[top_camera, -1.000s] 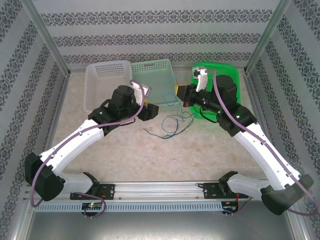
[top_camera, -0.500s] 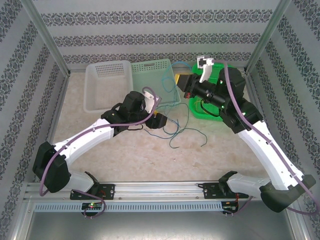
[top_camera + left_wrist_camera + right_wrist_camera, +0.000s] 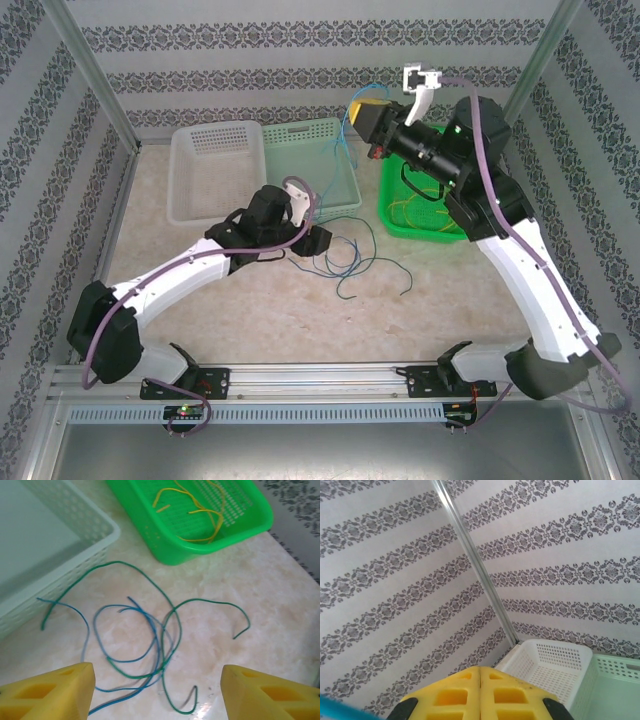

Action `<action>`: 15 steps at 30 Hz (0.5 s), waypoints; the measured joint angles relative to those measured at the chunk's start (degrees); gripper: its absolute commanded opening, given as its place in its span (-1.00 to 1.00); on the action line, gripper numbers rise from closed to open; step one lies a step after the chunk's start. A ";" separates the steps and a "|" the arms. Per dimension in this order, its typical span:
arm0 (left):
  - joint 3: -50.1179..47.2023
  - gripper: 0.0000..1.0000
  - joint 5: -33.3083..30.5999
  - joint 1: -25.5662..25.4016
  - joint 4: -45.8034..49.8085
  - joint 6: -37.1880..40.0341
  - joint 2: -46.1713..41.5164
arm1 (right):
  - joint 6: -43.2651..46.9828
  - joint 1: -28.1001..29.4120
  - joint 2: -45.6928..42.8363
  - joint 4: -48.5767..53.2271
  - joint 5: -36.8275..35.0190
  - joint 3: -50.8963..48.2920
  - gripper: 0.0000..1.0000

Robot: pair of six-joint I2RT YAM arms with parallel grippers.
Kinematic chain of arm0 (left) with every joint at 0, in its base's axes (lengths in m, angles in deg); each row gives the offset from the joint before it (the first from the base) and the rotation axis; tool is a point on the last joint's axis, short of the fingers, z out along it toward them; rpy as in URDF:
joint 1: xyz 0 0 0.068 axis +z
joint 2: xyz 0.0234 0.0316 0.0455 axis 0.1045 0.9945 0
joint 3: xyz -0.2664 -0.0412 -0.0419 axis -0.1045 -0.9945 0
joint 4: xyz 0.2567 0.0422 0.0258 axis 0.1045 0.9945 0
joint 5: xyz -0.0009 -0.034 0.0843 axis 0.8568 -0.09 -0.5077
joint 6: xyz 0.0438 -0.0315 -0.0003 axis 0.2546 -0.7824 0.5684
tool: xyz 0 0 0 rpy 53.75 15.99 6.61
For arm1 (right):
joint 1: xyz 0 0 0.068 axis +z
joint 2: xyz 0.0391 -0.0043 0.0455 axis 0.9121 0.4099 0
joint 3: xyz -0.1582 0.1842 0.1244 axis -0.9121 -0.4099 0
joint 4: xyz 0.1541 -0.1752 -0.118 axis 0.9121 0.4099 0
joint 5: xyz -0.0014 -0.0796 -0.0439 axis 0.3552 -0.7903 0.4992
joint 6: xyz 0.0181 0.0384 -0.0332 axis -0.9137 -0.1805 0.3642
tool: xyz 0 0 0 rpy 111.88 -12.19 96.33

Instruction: Untangle the cables

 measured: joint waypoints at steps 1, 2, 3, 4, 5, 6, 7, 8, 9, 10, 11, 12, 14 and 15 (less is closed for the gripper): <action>-1.09 0.43 -1.73 0.00 -0.04 -0.20 -1.18 | -0.02 -0.76 1.33 -0.37 0.09 0.39 -1.00; -1.88 0.46 -2.95 0.11 0.00 -0.39 -2.14 | -0.04 -1.42 2.49 -0.68 0.17 0.63 -1.00; -2.93 0.49 -4.52 0.11 -0.04 -0.79 -3.43 | -0.07 -2.25 4.22 -1.01 0.24 1.05 -1.00; -3.91 0.53 -5.86 0.20 -0.07 -1.20 -4.70 | -0.04 -2.99 6.14 -1.46 0.24 1.51 -1.00; -4.87 0.55 -7.06 0.39 -0.20 -1.51 -5.95 | -0.07 -3.56 7.85 -1.75 0.20 1.97 -1.00; -5.81 0.56 -8.28 0.50 -0.24 -1.95 -7.08 | -0.09 -4.26 10.23 -1.90 0.26 2.64 -1.00; -6.67 0.57 -9.64 0.76 -0.22 -2.47 -8.20 | -0.17 -4.83 12.66 -2.19 0.44 3.50 -1.00; -7.28 0.58 -10.67 0.90 -0.22 -2.91 -8.98 | -0.37 -5.35 14.97 -2.29 0.61 4.42 -1.00; -7.80 0.59 -11.76 1.18 -0.20 -3.30 -9.66 | -0.76 -5.81 17.66 -2.54 0.92 5.60 -1.00; -8.24 0.59 -12.76 1.36 -0.20 -3.67 -10.12 | -1.20 -6.25 20.55 -2.69 1.20 6.97 -1.00; -8.55 0.60 -13.40 1.64 -0.15 -4.09 -10.45 | -1.46 -6.56 22.86 -2.71 1.29 8.22 -1.00; -8.87 0.61 -14.21 1.84 -0.15 -4.46 -10.73 | -1.79 -6.84 25.88 -2.69 1.66 9.92 -1.00; -9.53 0.64 -15.28 2.14 -0.07 -4.87 -11.23 | -2.43 -7.21 31.39 -2.45 2.12 13.03 -1.00; -9.92 0.65 -15.85 2.34 0.09 -5.09 -11.61 | -2.82 -7.52 33.90 -2.38 2.32 14.47 -1.00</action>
